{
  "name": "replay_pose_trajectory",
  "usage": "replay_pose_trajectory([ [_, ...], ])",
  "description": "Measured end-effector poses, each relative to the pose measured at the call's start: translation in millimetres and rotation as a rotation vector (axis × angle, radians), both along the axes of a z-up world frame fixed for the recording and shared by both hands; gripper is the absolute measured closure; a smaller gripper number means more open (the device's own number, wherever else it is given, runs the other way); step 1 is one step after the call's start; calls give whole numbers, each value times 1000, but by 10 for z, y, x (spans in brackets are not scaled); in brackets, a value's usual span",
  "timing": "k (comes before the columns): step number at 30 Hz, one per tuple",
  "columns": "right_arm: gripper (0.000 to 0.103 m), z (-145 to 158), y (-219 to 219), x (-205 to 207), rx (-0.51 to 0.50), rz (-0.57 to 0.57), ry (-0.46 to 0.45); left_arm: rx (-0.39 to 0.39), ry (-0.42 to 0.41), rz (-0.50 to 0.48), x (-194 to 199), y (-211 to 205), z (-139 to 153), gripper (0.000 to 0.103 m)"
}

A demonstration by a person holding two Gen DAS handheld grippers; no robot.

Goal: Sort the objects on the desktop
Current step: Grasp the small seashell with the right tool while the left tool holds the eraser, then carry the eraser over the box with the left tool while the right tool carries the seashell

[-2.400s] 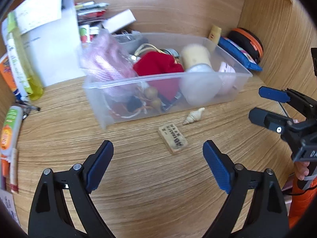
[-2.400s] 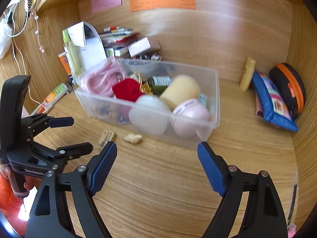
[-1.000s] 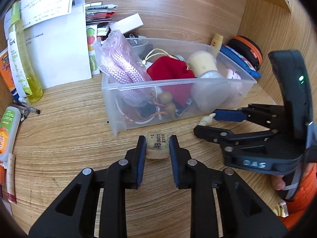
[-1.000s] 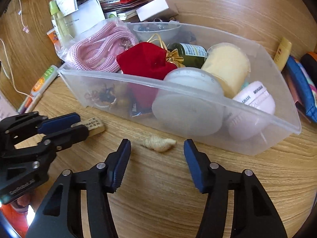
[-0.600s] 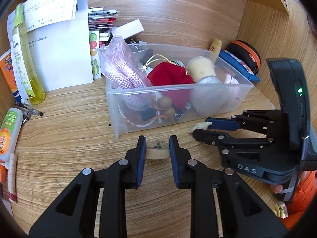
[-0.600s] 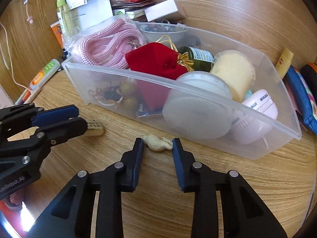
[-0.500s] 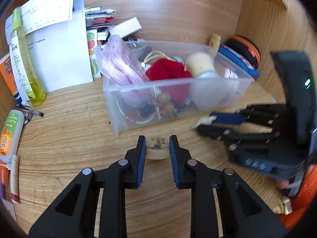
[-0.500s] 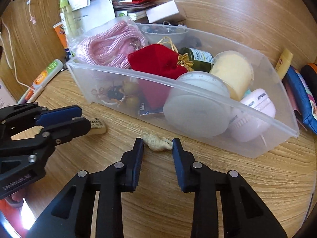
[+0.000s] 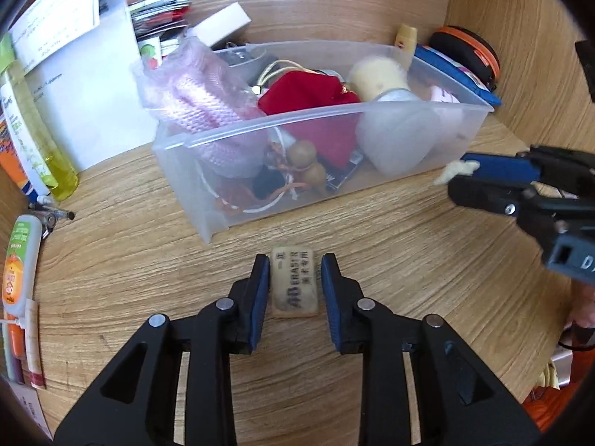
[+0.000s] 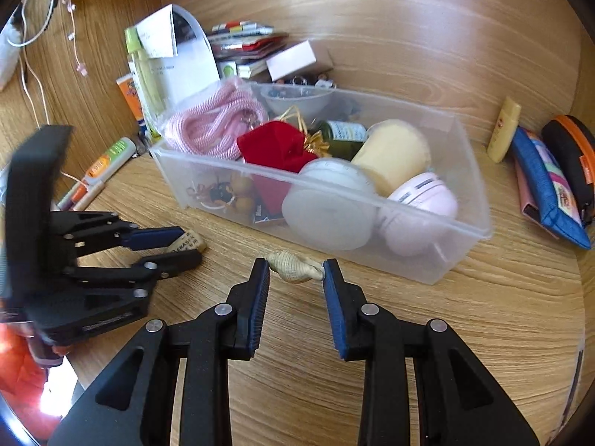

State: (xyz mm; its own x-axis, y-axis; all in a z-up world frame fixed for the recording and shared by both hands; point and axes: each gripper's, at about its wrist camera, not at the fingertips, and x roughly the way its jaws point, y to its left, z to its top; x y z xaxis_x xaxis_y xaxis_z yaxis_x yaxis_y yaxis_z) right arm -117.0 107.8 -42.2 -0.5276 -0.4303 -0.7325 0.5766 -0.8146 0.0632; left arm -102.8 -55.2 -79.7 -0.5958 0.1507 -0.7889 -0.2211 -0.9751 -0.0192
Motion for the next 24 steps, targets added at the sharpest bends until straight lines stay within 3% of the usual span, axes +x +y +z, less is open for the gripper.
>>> replay_pose_trajectory([
  [8,76,104,205,6,-54,-18,21,-1,22,22,28,35,57,80],
  [24,76,400,447,-205,-112,-68,92,122,219,3,-56,162,810,80],
])
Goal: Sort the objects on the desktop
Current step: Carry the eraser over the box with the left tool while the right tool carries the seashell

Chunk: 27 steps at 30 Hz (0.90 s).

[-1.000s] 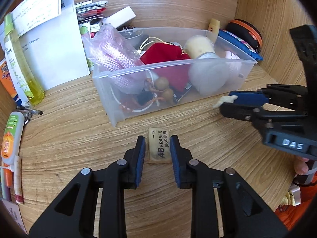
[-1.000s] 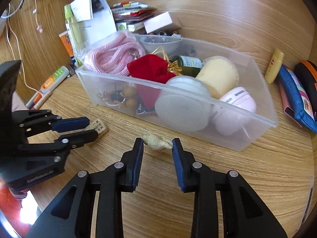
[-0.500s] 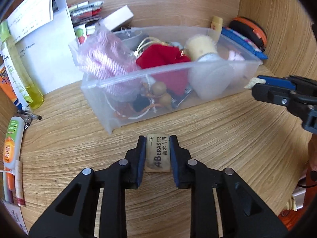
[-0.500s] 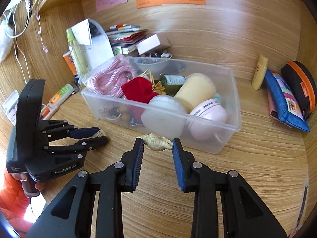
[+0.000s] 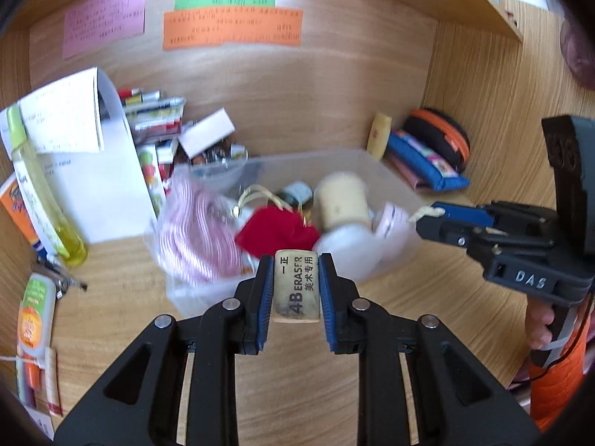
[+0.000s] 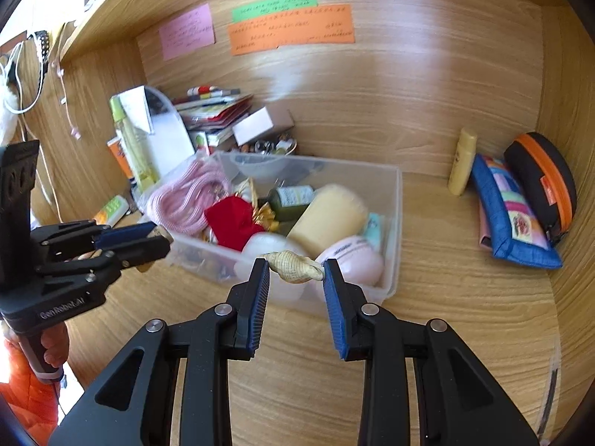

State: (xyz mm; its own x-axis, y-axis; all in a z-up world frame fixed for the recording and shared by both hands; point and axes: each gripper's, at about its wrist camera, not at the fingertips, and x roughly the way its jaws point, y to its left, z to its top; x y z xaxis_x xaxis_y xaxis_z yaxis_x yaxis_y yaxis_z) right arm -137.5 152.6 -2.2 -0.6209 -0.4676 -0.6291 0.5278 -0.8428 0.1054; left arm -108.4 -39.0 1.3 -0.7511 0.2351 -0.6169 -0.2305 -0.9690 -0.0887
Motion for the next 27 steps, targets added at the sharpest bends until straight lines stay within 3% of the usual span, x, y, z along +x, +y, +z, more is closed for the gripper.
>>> replay_pose_trajectory([
  [19,76,257,-382,-523,31,29,58,-1,81,54,-534,-65,373,80],
  [22,76,265,-459,-595,38,30,59,-10,86,73,-627,-75,358,80],
  [27,76,65,-590,-747,42,40,-3,11,27,89,-801,-134,143,80],
])
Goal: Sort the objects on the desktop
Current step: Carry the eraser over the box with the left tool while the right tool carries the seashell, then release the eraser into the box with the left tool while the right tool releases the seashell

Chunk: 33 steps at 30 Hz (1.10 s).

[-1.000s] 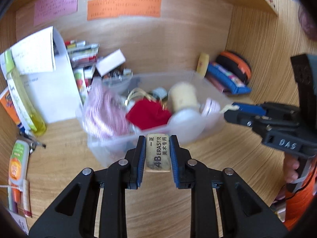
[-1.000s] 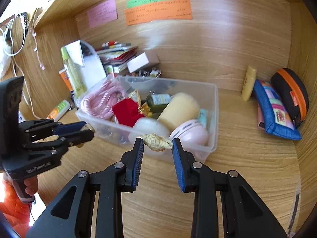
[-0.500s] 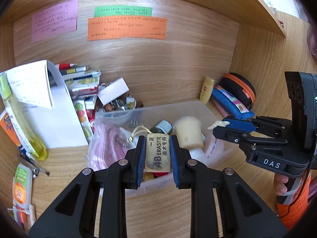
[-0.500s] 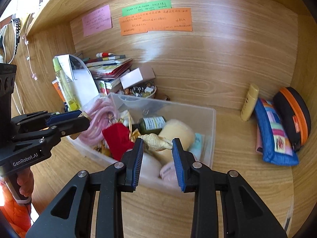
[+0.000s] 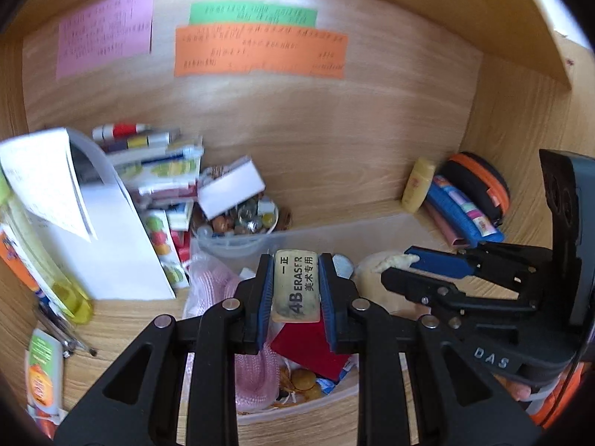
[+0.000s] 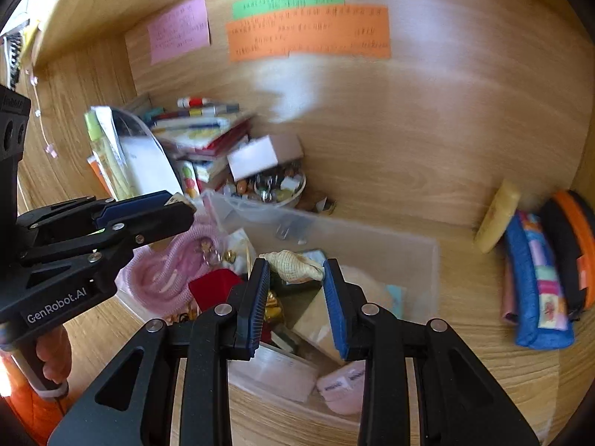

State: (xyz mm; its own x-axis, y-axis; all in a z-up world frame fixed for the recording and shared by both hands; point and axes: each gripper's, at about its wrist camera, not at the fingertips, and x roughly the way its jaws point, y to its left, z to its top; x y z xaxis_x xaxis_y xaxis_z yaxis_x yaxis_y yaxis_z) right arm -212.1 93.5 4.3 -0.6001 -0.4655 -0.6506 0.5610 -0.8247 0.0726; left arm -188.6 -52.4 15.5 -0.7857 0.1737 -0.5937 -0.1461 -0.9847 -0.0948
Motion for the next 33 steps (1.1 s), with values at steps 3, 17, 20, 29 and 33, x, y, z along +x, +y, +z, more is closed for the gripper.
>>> replay_pose_trajectory([
  [3,76,-147,-65,-58,30,6,-31,9,-39,3,-94,-31,-140,80],
  [17,76,-362,-192,-93,115,-5,0,8,-89,31,-209,-84,-345,79],
  [20,75,-364,-210,-78,125,10,-5,-1,-90,35,-191,-83,-340,70],
  [29,51,-208,-174,56,125,23,60,2,-48,30,-120,-82,-267,46],
  [33,45,-119,-107,81,118,4,82,4,-35,35,-85,-97,-215,39],
])
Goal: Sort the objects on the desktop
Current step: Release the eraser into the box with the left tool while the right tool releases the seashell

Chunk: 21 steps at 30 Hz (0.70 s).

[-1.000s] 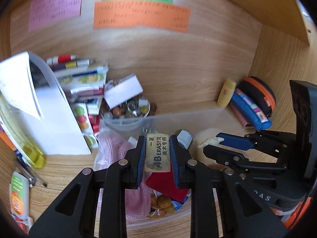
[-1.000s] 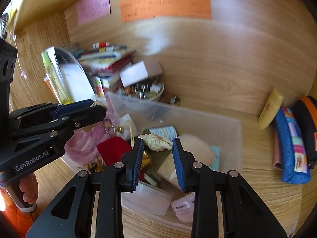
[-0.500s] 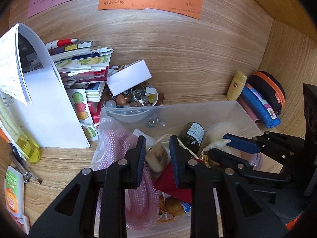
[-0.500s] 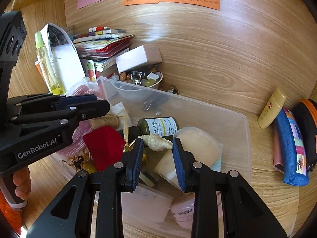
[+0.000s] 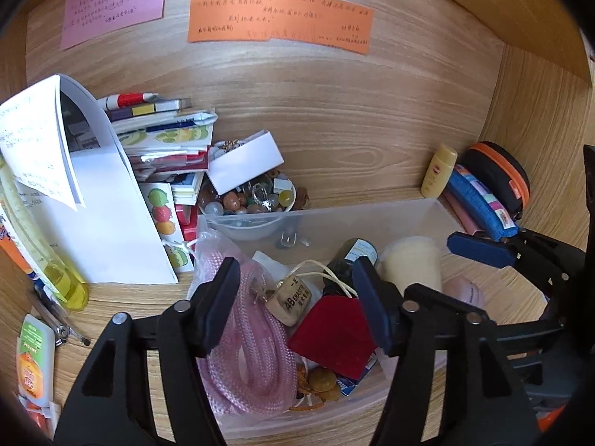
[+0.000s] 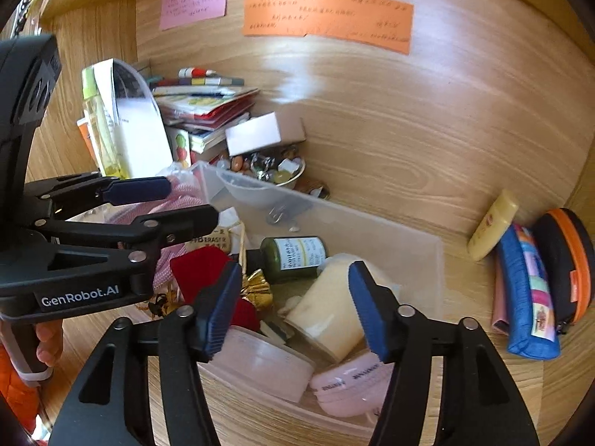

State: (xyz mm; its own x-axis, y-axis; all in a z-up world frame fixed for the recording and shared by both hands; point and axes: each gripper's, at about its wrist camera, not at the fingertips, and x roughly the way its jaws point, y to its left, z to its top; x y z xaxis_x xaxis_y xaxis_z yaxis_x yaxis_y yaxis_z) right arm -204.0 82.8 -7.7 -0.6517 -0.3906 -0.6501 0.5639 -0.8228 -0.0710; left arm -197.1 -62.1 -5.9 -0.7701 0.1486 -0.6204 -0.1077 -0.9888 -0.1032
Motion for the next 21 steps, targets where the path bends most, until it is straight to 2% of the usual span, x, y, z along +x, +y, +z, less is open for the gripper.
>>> replay_pose_trajectory([
  [3,43,53,50,30,-2,-11,11,10,10,-1,48,-10,61,36],
  [5,43,80,79,59,5,-17,19,12,23,3,103,-12,121,29],
  [11,27,177,227,200,2,-43,53,3,83,24,344,5,296,10],
  [14,22,228,306,281,-11,-51,66,4,101,32,467,17,356,10],
  [21,21,320,483,484,-50,-63,68,28,117,61,757,48,421,9],
])
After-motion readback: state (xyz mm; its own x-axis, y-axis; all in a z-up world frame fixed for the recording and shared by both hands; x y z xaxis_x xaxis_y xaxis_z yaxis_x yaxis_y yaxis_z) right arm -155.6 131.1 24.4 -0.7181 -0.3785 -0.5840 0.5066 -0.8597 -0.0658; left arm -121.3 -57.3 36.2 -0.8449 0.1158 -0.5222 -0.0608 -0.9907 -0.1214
